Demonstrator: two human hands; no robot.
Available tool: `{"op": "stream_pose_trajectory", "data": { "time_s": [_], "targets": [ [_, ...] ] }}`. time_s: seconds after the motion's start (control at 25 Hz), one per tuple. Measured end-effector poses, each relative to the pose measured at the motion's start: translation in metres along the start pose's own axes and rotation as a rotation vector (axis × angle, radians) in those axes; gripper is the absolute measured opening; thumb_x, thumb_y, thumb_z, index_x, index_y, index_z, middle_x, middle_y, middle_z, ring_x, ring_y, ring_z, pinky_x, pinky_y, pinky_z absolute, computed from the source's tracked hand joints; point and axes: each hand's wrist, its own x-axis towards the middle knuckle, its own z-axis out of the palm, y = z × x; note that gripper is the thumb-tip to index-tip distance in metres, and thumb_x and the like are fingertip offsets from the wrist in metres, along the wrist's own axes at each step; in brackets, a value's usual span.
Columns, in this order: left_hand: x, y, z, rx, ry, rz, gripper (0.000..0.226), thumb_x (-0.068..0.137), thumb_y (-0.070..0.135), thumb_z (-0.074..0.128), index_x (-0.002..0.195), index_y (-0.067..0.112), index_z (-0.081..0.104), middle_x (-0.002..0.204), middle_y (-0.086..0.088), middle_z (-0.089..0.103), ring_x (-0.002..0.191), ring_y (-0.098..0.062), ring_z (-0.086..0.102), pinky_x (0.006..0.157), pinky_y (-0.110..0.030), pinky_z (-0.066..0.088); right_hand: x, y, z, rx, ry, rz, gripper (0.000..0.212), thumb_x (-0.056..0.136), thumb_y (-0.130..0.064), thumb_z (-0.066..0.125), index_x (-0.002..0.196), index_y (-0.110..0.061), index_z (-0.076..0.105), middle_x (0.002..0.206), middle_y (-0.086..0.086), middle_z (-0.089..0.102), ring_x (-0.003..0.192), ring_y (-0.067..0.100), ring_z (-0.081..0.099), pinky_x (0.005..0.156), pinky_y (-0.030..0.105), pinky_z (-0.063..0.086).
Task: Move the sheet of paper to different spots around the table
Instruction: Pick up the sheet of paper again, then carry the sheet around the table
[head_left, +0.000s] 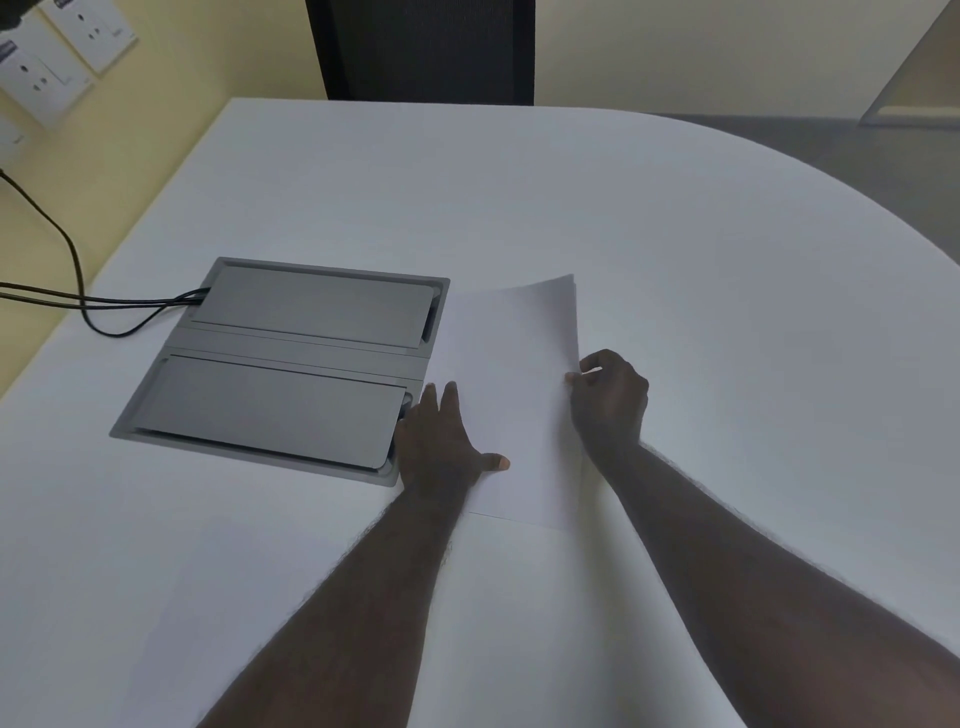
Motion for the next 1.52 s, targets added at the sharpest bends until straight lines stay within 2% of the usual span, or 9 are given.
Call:
{"op": "stream_pose_trajectory", "data": {
  "time_s": [0.16, 0.28, 0.52, 0.68, 0.88, 1.04, 1.2, 1.36, 1.52],
  "targets": [
    [-0.009, 0.002, 0.002, 0.007, 0.057, 0.023, 0.119, 0.065, 0.067, 0.075, 0.156, 0.02, 0.014, 0.166, -0.008, 0.008, 0.15, -0.024, 0.018, 0.118, -0.043, 0.021, -0.009, 0.005, -0.001, -0.021, 0.055, -0.091, 0.012, 0.086, -0.021, 0.068, 0.075, -0.02, 0.062, 0.093, -0.003, 0.058, 0.086, 0.018, 0.055, 0.067, 0.027, 0.036],
    [-0.016, 0.005, 0.002, -0.004, 0.086, 0.014, 0.118, 0.068, 0.066, 0.074, 0.157, 0.019, 0.012, 0.166, -0.011, 0.005, 0.15, -0.023, 0.016, 0.119, -0.045, 0.018, -0.009, 0.005, -0.003, 0.004, 0.056, -0.107, 0.01, 0.089, -0.021, 0.062, 0.081, -0.014, 0.063, 0.086, -0.003, 0.059, 0.081, 0.02, 0.056, 0.064, 0.028, 0.035],
    [-0.026, 0.001, -0.017, -0.378, 0.273, -0.069, 0.09, 0.089, 0.054, 0.059, 0.154, 0.005, 0.019, 0.161, -0.017, 0.021, 0.145, -0.032, 0.03, 0.116, -0.045, 0.026, -0.014, -0.018, -0.027, 0.223, -0.005, -0.269, 0.012, 0.088, -0.016, 0.061, 0.08, -0.023, 0.066, 0.074, -0.014, 0.066, 0.075, 0.013, 0.063, 0.065, 0.003, 0.037],
    [-0.021, -0.002, -0.056, -0.898, 0.332, -0.186, 0.066, 0.098, 0.04, 0.053, 0.149, 0.004, 0.032, 0.149, -0.018, 0.045, 0.136, -0.031, 0.044, 0.112, -0.038, 0.033, -0.01, -0.039, -0.067, 0.419, -0.117, -0.287, 0.007, 0.087, -0.019, 0.068, 0.089, -0.022, 0.074, 0.087, 0.0, 0.076, 0.085, 0.02, 0.072, 0.081, 0.035, 0.055],
    [-0.038, -0.006, -0.095, -1.161, 0.292, -0.024, 0.019, 0.098, 0.026, 0.059, 0.087, 0.016, 0.07, 0.091, -0.005, 0.067, 0.086, -0.018, 0.058, 0.08, -0.028, 0.049, -0.009, -0.051, -0.128, 0.656, -0.257, -0.232, 0.013, 0.087, -0.009, 0.07, 0.084, -0.02, 0.076, 0.08, -0.002, 0.078, 0.07, 0.01, 0.07, 0.063, 0.024, 0.055],
    [-0.076, 0.006, -0.115, -1.255, 0.314, 0.036, 0.015, 0.094, 0.02, 0.064, 0.08, 0.019, 0.07, 0.081, -0.003, 0.066, 0.076, -0.014, 0.056, 0.063, -0.009, 0.046, -0.031, -0.053, -0.167, 0.635, -0.28, -0.241, 0.019, 0.09, -0.012, 0.068, 0.08, -0.025, 0.078, 0.082, -0.003, 0.079, 0.07, 0.01, 0.071, 0.062, 0.024, 0.056],
    [-0.126, 0.022, -0.135, -1.284, 0.337, 0.082, 0.013, 0.094, 0.022, 0.065, 0.084, 0.016, 0.072, 0.085, -0.001, 0.071, 0.08, -0.013, 0.06, 0.076, -0.023, 0.05, -0.066, -0.06, -0.217, 0.584, -0.2, -0.242, 0.012, 0.088, -0.016, 0.07, 0.08, -0.021, 0.077, 0.085, 0.002, 0.078, 0.076, 0.018, 0.07, 0.077, 0.038, 0.058],
    [-0.176, 0.043, -0.153, -1.359, 0.318, 0.159, 0.018, 0.091, 0.025, 0.067, 0.074, 0.019, 0.071, 0.073, 0.008, 0.068, 0.07, -0.011, 0.057, 0.068, -0.021, 0.048, -0.106, -0.064, -0.279, 0.535, -0.051, -0.288, 0.017, 0.086, -0.021, 0.073, 0.069, -0.024, 0.073, 0.07, -0.01, 0.073, 0.066, 0.009, 0.064, 0.065, 0.026, 0.055],
    [-0.225, 0.071, -0.175, -1.381, 0.264, 0.246, 0.02, 0.087, 0.03, 0.068, 0.072, 0.017, 0.071, 0.07, 0.006, 0.065, 0.067, -0.011, 0.056, 0.07, -0.028, 0.048, -0.139, -0.06, -0.341, 0.544, 0.027, -0.288, 0.015, 0.085, -0.028, 0.072, 0.071, -0.023, 0.073, 0.075, -0.009, 0.073, 0.064, 0.004, 0.064, 0.068, 0.029, 0.053]
  ]
}}
